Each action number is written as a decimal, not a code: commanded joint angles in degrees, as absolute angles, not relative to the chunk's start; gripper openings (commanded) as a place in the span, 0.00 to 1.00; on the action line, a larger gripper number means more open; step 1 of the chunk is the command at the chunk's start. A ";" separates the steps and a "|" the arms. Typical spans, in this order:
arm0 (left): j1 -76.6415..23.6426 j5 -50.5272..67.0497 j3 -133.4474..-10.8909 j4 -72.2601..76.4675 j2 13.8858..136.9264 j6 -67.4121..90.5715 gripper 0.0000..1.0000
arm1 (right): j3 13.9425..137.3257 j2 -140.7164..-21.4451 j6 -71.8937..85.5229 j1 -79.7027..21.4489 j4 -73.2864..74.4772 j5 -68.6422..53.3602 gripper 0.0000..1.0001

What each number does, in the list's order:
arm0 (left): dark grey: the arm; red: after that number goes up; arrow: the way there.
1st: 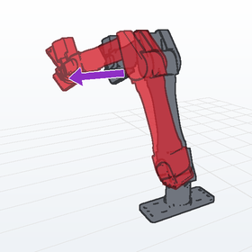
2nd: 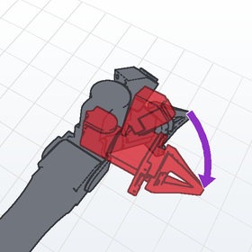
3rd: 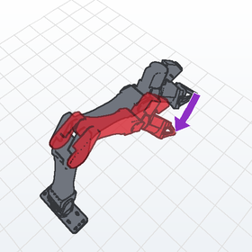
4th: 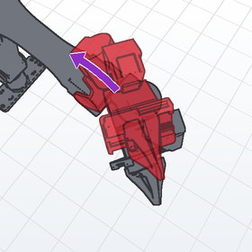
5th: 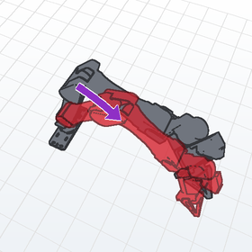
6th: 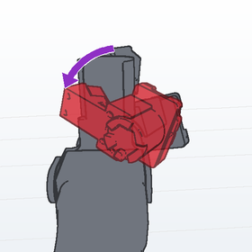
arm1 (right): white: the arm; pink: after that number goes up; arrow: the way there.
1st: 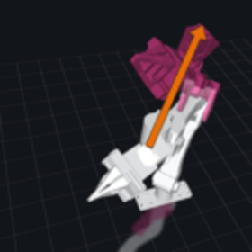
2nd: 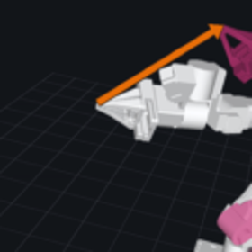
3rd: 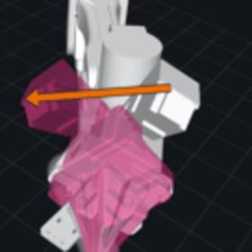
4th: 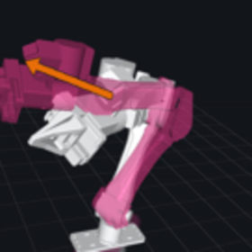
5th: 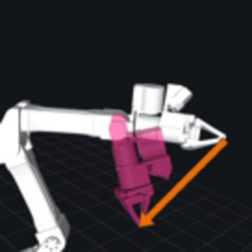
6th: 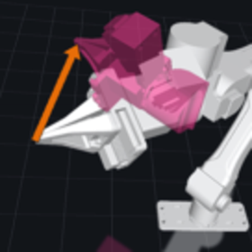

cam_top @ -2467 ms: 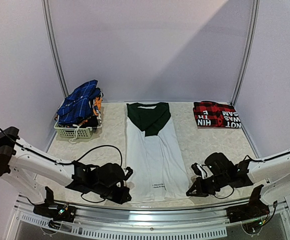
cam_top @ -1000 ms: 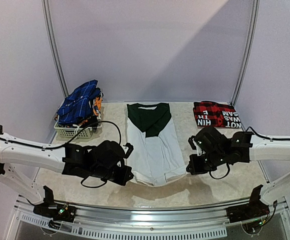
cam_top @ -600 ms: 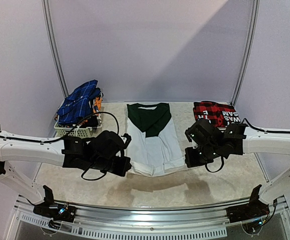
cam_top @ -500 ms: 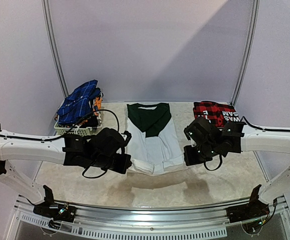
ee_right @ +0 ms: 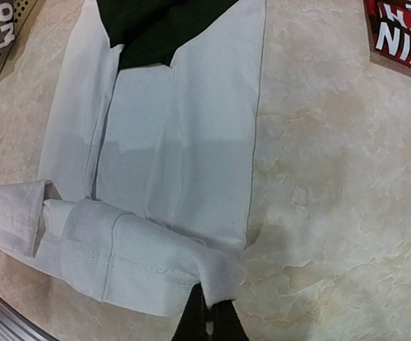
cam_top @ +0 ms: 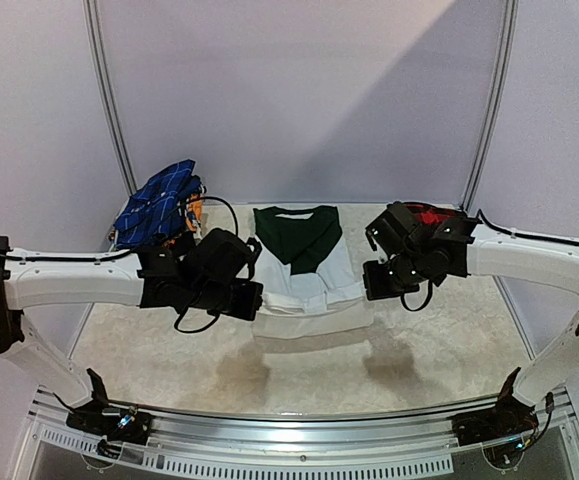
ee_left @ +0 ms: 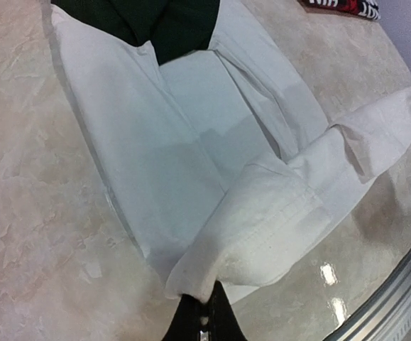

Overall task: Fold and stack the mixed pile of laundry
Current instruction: Fold the rectangle-folded T-shirt at the center of the board.

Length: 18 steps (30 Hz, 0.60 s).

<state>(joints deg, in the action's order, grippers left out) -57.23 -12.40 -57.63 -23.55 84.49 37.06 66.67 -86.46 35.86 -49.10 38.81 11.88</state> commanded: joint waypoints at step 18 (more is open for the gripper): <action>-45.31 -13.71 -71.10 -22.50 95.44 26.76 0.00 | 84.68 -99.99 25.82 -38.81 37.86 8.86 0.00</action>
